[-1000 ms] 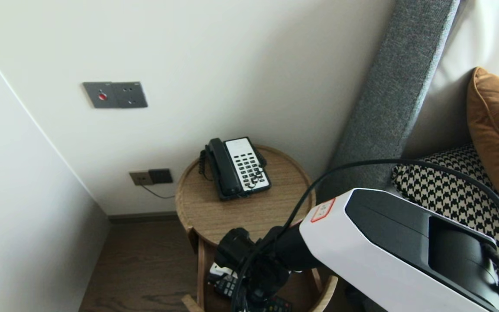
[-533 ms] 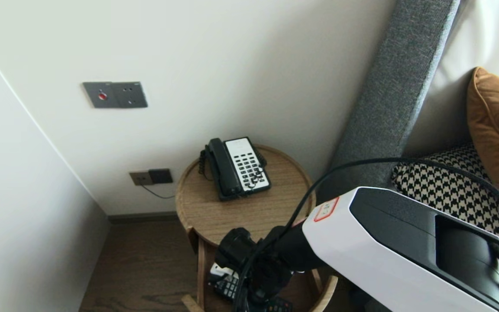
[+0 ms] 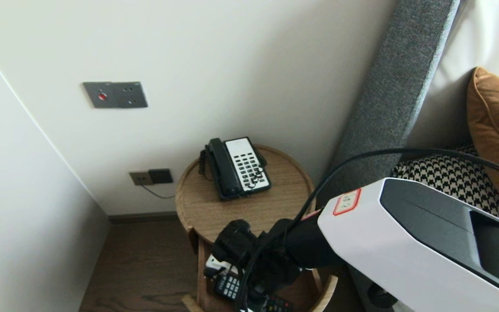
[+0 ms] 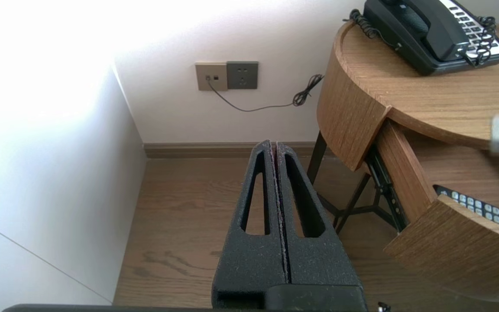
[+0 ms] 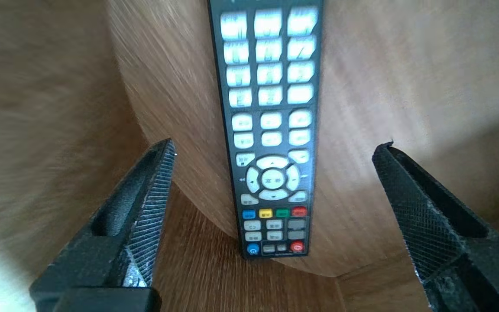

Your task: Put the remote controls on the table in the drawer one by one

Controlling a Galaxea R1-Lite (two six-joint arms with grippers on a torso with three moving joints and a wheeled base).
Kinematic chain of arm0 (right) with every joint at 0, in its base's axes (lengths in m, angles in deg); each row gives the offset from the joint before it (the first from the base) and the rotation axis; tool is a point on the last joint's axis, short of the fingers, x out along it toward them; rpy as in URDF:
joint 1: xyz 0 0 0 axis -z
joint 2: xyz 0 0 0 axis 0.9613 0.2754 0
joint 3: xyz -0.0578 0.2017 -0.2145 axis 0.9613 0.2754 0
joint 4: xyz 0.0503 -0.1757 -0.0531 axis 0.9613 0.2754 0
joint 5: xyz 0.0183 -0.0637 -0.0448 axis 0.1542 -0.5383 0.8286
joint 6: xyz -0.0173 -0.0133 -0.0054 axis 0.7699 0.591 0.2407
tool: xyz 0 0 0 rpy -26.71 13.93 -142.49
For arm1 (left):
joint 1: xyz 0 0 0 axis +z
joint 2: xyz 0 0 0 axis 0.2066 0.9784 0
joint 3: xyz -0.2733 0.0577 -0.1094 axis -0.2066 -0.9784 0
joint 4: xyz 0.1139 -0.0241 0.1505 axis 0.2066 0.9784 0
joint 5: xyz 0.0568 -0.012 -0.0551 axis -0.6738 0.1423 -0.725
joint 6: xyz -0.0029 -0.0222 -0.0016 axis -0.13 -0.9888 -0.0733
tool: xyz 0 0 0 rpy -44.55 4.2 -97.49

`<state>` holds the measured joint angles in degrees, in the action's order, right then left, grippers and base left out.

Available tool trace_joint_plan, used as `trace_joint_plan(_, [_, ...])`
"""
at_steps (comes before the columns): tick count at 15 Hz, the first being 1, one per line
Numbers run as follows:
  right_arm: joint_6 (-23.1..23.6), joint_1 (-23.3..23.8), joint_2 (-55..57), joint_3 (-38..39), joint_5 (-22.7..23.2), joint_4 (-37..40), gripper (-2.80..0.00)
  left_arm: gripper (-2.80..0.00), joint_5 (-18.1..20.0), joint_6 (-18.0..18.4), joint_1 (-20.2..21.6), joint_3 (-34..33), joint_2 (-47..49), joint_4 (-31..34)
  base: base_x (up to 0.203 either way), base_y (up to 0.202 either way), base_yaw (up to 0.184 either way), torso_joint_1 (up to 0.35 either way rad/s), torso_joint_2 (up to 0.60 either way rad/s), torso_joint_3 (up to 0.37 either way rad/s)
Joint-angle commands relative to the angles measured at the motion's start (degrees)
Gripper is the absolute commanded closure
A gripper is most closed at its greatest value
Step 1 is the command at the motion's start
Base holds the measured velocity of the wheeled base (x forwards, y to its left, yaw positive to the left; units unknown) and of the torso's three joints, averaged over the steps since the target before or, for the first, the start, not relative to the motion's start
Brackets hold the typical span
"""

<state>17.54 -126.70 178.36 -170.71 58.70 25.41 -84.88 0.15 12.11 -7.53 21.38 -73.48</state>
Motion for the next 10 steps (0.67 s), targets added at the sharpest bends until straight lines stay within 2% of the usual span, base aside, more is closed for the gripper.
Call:
trace_joint_plan(1, [0.07, -0.59, -2.78, -0.44, -0.08, 0.1, -2.8, 0.0, -0.07, -0.02, -0.01, -0.09, -0.26, -0.02, 0.0, 0.0, 0.0, 0.0, 0.0, 0.0])
trace_joint_plan(10, [-0.82, -0.75, -11.47, -0.52, -1.2, 0.14, -2.8, 0.0, -0.07, -0.02, -0.01, -0.09, -0.28, 0.07, 0.0, 0.0, 0.0, 0.0, 0.0, 0.0])
